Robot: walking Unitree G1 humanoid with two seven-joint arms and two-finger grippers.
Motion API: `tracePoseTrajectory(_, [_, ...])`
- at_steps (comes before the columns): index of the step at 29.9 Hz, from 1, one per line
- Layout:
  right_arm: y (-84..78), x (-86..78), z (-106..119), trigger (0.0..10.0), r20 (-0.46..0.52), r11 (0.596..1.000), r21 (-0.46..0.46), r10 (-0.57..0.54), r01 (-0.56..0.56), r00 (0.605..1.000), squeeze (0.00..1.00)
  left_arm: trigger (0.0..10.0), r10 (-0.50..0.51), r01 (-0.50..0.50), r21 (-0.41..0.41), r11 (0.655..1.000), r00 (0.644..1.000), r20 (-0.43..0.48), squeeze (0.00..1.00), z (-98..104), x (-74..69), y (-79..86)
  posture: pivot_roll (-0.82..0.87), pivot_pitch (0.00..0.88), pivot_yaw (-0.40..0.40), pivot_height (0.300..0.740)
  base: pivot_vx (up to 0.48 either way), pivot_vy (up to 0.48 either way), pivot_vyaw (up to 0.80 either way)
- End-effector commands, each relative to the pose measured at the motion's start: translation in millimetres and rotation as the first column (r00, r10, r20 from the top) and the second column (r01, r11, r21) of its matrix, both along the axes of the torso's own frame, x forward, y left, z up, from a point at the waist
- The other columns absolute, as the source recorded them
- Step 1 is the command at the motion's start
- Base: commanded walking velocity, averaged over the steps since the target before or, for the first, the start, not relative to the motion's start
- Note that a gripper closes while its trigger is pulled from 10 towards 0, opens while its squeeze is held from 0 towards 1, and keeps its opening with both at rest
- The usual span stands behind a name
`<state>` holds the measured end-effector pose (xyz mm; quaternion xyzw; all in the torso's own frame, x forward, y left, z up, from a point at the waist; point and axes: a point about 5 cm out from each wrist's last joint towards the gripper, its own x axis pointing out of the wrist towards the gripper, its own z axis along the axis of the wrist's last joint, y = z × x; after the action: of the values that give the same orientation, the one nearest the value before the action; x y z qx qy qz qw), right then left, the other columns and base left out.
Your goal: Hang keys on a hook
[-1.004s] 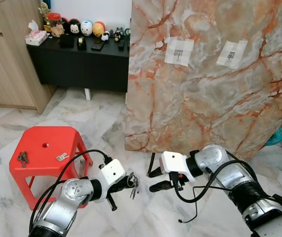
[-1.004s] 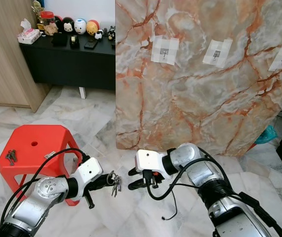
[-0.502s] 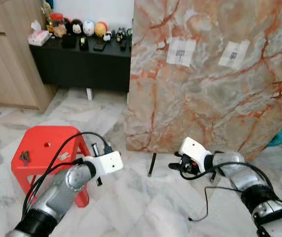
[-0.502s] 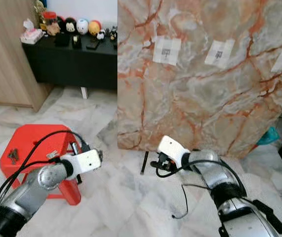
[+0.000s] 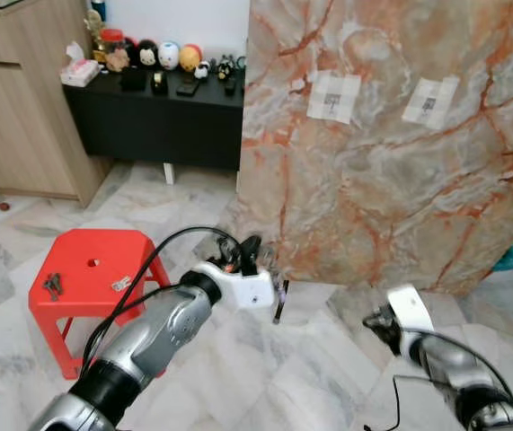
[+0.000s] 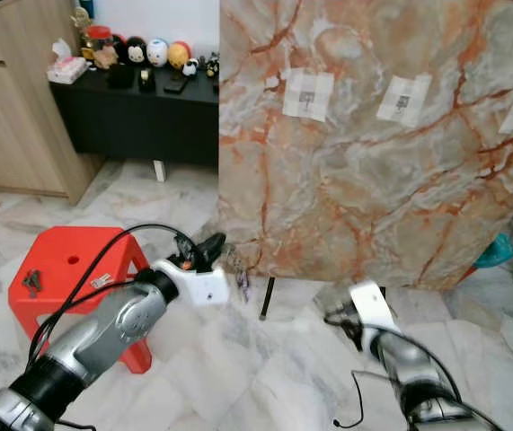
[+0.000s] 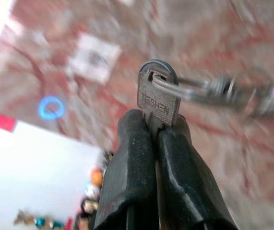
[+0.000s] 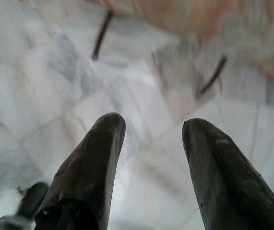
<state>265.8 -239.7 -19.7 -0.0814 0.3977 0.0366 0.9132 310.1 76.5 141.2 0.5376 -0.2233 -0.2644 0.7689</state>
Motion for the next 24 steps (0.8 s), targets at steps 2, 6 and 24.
tracePoseTrajectory(2, [0.2,-11.4,-10.3,10.0,-0.033,0.997,0.001,-0.074,0.074,0.997,0.0,10.0,-0.105,0.105,-0.011,0.994,0.994,0.019,0.0,6.0,-4.4,-23.4,0.07,0.0,-0.126,0.74,0.0,0.0,0.0])
tracePoseTrajectory(6, [6.9,-29.1,-25.5,10.0,-0.08,0.993,0.016,-0.117,0.119,0.99,0.0,10.0,-0.115,0.116,-0.041,0.992,0.993,0.036,0.0,10.1,-1.1,-33.4,0.06,0.0,-0.116,0.74,0.0,0.0,0.0])
tracePoseTrajectory(24, [27.6,-88.6,-64.6,10.0,-0.264,0.997,-0.017,-0.071,0.069,0.962,0.0,10.0,-0.06,-0.03,0.421,0.907,0.978,0.199,0.0,-3.4,20.3,31.7,0.1,0.0,-0.106,0.74,0.0,0.0,0.0])
